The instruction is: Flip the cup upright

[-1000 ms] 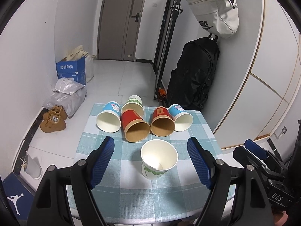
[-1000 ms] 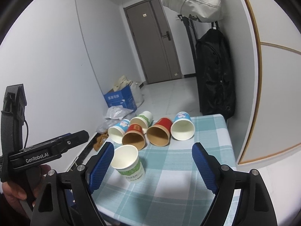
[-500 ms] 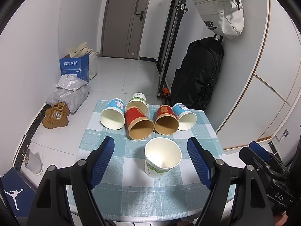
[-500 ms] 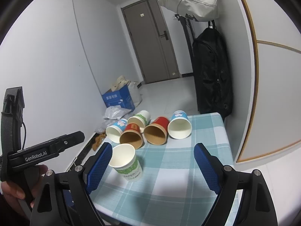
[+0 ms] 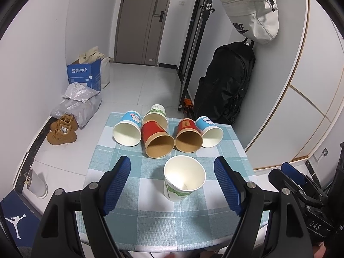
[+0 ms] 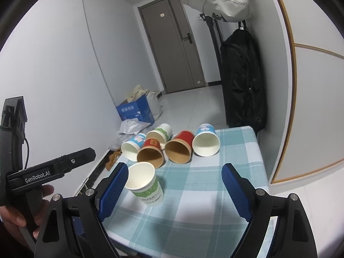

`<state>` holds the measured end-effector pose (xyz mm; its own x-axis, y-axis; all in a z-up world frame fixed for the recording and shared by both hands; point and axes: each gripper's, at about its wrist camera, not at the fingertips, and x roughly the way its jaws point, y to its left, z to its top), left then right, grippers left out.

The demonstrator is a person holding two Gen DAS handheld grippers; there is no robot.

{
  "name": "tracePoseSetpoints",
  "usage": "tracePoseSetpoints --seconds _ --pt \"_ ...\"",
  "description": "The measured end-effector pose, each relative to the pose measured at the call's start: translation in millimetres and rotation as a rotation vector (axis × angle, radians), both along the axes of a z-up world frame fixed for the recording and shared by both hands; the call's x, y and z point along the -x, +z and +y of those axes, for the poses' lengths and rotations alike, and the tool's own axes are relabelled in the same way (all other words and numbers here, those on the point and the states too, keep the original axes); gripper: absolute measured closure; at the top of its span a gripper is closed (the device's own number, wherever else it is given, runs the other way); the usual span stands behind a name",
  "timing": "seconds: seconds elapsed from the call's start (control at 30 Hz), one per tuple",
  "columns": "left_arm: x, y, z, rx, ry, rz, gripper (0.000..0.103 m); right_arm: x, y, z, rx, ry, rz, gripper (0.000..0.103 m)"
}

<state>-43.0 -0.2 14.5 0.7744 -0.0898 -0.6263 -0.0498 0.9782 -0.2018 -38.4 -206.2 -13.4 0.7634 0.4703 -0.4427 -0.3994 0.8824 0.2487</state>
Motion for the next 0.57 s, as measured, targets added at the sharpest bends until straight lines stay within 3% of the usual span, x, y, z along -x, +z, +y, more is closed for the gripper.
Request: tracePoseSetpoints --seconds 0.27,0.57 --pt "3.5 1.9 -5.8 -0.024 -0.018 -0.012 0.027 0.0 -0.6 0.2 0.003 0.000 0.008 0.014" --pt "5.0 5.1 -4.1 0.002 -0.028 -0.038 0.027 -1.7 -3.2 0.6 0.008 -0.001 0.012 0.014"
